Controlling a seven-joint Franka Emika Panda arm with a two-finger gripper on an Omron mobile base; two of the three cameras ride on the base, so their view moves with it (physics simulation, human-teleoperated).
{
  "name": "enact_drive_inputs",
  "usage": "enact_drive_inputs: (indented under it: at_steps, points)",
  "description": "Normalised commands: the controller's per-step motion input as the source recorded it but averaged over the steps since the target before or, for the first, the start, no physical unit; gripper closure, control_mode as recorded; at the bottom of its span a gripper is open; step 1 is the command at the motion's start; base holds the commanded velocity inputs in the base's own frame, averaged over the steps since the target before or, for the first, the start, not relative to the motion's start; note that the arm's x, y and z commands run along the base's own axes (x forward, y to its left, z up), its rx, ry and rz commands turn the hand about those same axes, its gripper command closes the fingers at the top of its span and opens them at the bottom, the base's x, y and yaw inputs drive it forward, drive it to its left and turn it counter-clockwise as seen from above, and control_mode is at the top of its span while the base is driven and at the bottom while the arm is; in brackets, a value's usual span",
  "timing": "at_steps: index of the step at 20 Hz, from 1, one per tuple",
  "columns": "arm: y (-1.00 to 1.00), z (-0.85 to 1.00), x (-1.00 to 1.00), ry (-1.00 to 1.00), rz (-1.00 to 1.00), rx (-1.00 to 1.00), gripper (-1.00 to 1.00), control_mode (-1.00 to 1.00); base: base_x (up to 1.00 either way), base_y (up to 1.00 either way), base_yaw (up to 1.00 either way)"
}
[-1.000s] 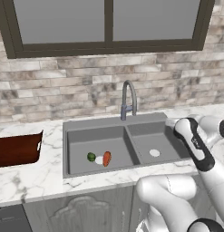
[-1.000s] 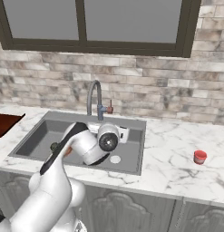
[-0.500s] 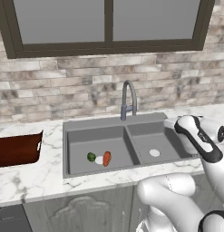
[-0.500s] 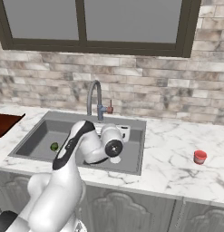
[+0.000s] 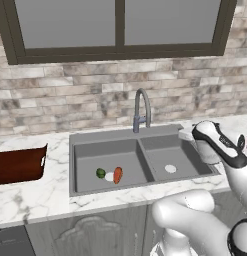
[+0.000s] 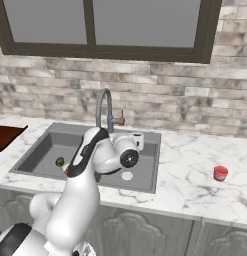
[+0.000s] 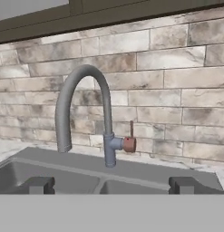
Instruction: Pick up all produce items and place them in the sink. Turn on the sink faucet to wash them. Then turn the sink off and put them in the tray.
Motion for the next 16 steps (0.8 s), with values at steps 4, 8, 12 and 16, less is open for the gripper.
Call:
enact_drive_inputs:
  at_steps: [4, 8, 12, 16]
  points:
    - [0.0, 0.01, 0.2, -0.1, 0.19, -0.02, -1.0, -1.0, 0.0, 0.0, 0.0]
    - [0.0, 0.02, 0.15, -0.09, 0.19, -0.02, -1.0, -1.0, 0.0, 0.0, 0.0]
    - [0.0, 0.04, 0.14, -0.05, 0.15, -0.02, -1.0, -1.0, 0.0, 0.0, 0.0]
    - [0.0, 0.14, 0.1, 0.0, 0.1, -0.06, -1.0, -1.0, 0.0, 0.0, 0.0]
